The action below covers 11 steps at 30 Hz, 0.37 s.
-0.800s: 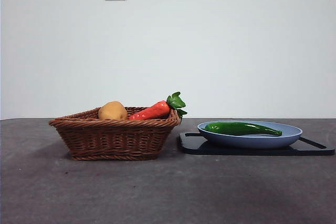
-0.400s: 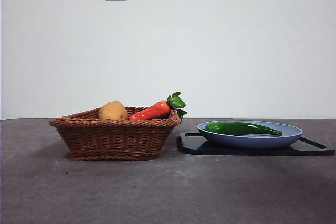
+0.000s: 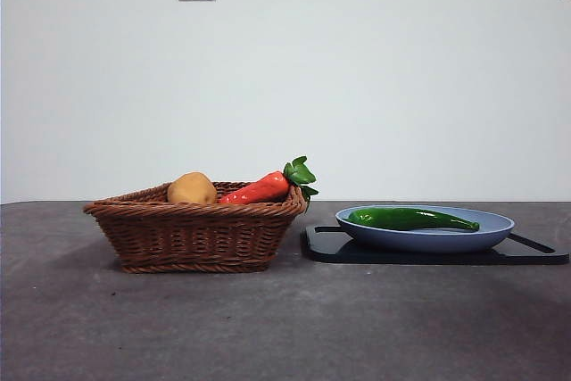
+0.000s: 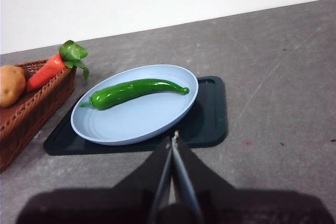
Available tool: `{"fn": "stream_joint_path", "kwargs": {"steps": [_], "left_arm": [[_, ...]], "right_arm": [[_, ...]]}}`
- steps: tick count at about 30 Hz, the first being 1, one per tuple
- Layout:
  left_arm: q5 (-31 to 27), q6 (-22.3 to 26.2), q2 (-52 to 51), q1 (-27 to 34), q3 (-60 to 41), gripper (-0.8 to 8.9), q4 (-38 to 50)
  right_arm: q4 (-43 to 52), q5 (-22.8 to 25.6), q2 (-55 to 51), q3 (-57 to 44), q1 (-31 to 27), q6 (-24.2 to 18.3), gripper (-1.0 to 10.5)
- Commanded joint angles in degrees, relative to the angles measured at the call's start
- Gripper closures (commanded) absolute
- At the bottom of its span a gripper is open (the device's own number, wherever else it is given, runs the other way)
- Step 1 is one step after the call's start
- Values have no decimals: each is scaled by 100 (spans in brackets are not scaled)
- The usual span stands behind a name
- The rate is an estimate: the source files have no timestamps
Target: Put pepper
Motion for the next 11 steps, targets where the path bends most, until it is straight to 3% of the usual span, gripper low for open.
{"fn": "stream_joint_path", "kwargs": {"steps": [1,11], "left_arm": [[-9,-22,-26,15,-59,805,70],[-7,-22,-26,15,-59,805,70]], "right_arm": [[-55,9,-33,-37,9,208,935],[-26,22,-31,-37,7,258,935]]}}
